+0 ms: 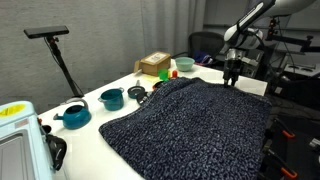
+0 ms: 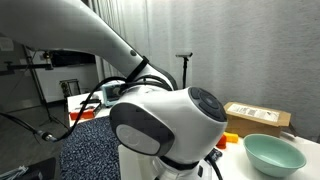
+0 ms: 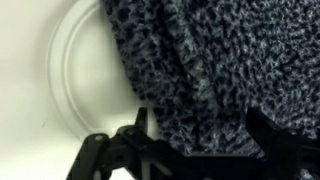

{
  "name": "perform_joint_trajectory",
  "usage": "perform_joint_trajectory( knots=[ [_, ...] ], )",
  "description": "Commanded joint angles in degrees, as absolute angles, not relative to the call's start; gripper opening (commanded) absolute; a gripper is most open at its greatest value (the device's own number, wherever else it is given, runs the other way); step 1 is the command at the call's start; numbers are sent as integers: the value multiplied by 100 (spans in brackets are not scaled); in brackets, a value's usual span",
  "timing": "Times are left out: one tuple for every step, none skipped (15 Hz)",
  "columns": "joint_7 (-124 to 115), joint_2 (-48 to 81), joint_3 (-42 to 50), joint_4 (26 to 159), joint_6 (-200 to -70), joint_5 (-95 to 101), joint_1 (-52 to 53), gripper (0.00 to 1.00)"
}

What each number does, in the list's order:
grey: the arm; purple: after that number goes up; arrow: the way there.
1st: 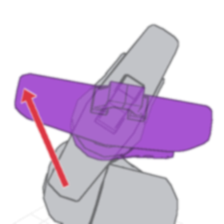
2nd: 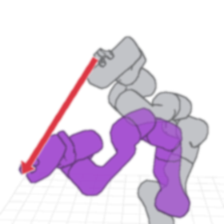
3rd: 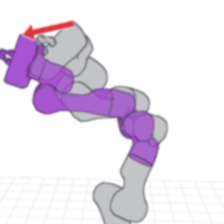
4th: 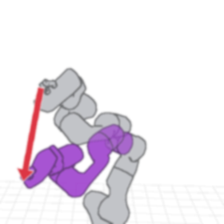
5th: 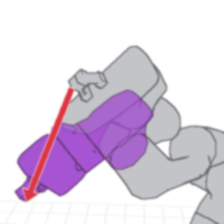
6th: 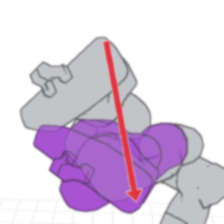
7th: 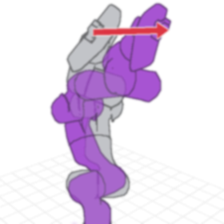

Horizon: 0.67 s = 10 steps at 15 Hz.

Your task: Pull back the blanket

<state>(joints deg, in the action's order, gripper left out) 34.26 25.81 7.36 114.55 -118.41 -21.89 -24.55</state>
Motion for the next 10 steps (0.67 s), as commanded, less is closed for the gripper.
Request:
perform_joint_trajectory(
  knots=[
    [3717, 2702, 682, 11265, -11660, -2211, -2546, 100],
    [3726, 2721, 691, 11299, -11659, -2192, -2533, 100],
    [3737, 2750, 706, 11324, -11665, -2156, -2524, 100],
    [3737, 2780, 744, 11324, -11693, -2095, -2526, 100],
    [3712, 2806, 772, 11312, -11719, -2039, -2522, 100],
    [3704, 2819, 791, 11300, -11742, -2007, -2535, 100],
    [3704, 2823, 800, 11300, -11761, -1992, -2553, 81],
    [3719, 2814, 795, 11294, -11742, -2034, -2593, 74],
    [3651, 2809, 752, 11332, -11785, -2121, -2568, 66],
    [3593, 2804, 704, 11365, -11810, -2210, -2543, 58]
  ],
)
